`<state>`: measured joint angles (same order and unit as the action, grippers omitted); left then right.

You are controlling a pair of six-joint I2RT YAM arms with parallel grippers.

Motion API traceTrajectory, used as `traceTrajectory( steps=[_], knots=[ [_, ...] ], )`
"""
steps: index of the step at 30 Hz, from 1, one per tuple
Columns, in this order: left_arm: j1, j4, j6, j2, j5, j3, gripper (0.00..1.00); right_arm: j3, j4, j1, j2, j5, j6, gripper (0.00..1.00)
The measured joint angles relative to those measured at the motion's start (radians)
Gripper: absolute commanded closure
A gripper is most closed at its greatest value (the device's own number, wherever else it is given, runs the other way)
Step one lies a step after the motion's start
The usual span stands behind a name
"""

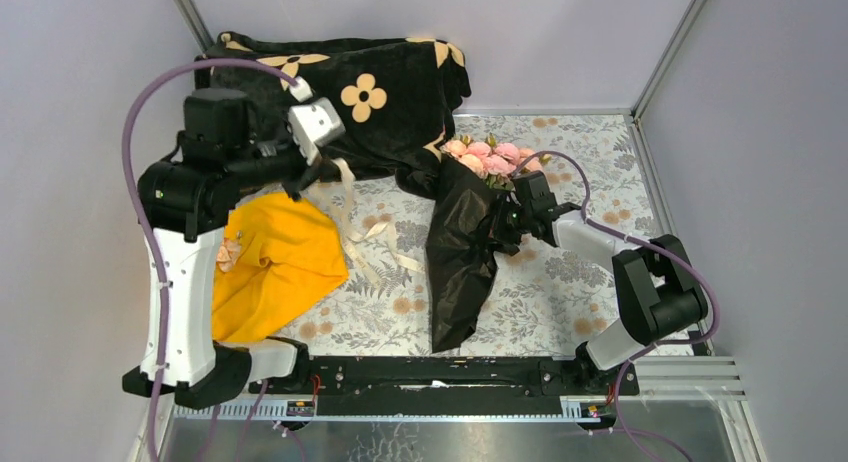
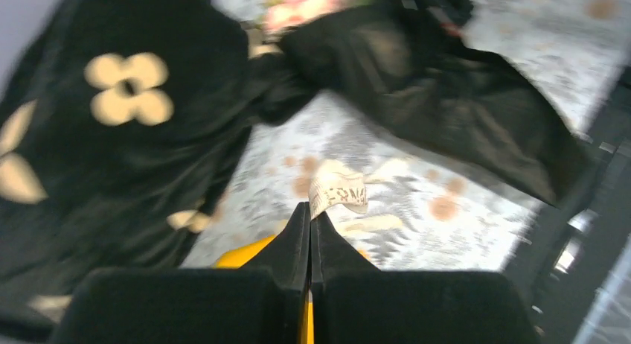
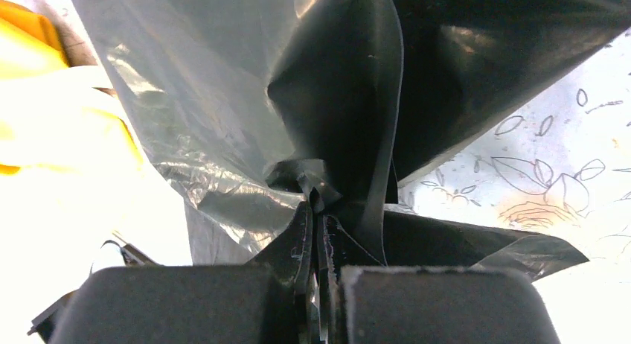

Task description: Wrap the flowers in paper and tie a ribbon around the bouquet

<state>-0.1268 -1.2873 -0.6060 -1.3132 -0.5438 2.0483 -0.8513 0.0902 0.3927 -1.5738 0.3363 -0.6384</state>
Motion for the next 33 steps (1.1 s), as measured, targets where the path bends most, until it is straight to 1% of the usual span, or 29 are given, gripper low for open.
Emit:
traceTrajectory(
  steps=[3, 6, 8, 12, 14, 18, 19, 20, 21, 22, 23, 24, 25, 26, 28, 30, 31, 33],
  knots=[
    [-0.124, -0.030, -0.018, 0.043, -0.059, -0.106, 1.00, -0.033, 0.024, 0.000, 0.015, 0.008, -0.005, 1.00],
    [-0.199, -0.060, -0.087, 0.060, -0.088, -0.291, 1.00, -0.068, 0.043, -0.004, 0.035, 0.020, -0.016, 1.00],
    [-0.211, -0.082, -0.153, 0.054, -0.093, -0.429, 1.00, -0.086, 0.050, -0.010, 0.048, 0.026, -0.027, 1.00],
    [-0.215, -0.113, -0.241, 0.047, -0.080, -0.645, 1.00, -0.095, 0.056, -0.035, 0.074, 0.035, -0.048, 1.00],
    [-0.227, -0.116, -0.258, 0.039, -0.068, -0.722, 1.00, -0.099, 0.058, -0.047, 0.076, 0.042, -0.052, 1.00],
    [-0.262, -0.080, -0.292, 0.017, 0.011, -0.890, 1.00, -0.101, 0.062, -0.057, 0.076, 0.048, -0.056, 1.00],
    [-0.267, -0.059, -0.300, 0.016, 0.047, -0.937, 0.98, -0.102, 0.064, -0.057, 0.076, 0.048, -0.056, 1.00],
    [-0.268, -0.039, -0.308, 0.017, 0.091, -0.983, 0.94, -0.104, 0.069, -0.057, 0.076, 0.048, -0.056, 1.00],
    [-0.268, -0.010, -0.316, 0.018, 0.144, -1.031, 0.85, -0.108, 0.075, -0.058, 0.076, 0.048, -0.056, 1.00],
    [-0.268, 0.033, -0.323, 0.022, 0.217, -1.085, 0.66, -0.113, 0.082, -0.058, 0.076, 0.048, -0.055, 1.00],
    [-0.268, 0.067, -0.331, 0.024, 0.283, -1.129, 0.43, -0.120, 0.087, -0.060, 0.076, 0.048, -0.055, 1.00],
    [-0.266, 0.101, -0.336, 0.024, 0.358, -1.168, 0.25, -0.129, 0.093, -0.060, 0.076, 0.048, -0.055, 1.00],
    [-0.264, 0.128, -0.345, 0.021, 0.422, -1.196, 0.14, -0.137, 0.094, -0.061, 0.076, 0.048, -0.055, 1.00],
    [-0.264, 0.149, -0.356, 0.016, 0.478, -1.210, 0.08, -0.144, 0.097, -0.061, 0.076, 0.048, -0.055, 1.00],
    [-0.261, 0.181, -0.368, -0.002, 0.548, -1.200, 0.02, -0.154, 0.101, -0.062, 0.076, 0.048, -0.055, 1.00],
    [-0.258, 0.200, -0.362, -0.035, 0.539, -1.126, 0.04, -0.161, 0.105, -0.064, 0.074, 0.050, -0.054, 1.00],
    [-0.260, 0.222, -0.354, -0.051, 0.509, -1.079, 0.06, -0.163, 0.105, -0.066, 0.072, 0.050, -0.053, 1.00],
    [-0.271, 0.322, -0.325, -0.070, 0.404, -0.998, 0.10, -0.163, 0.108, -0.071, 0.066, 0.050, -0.051, 1.00]
  ],
)
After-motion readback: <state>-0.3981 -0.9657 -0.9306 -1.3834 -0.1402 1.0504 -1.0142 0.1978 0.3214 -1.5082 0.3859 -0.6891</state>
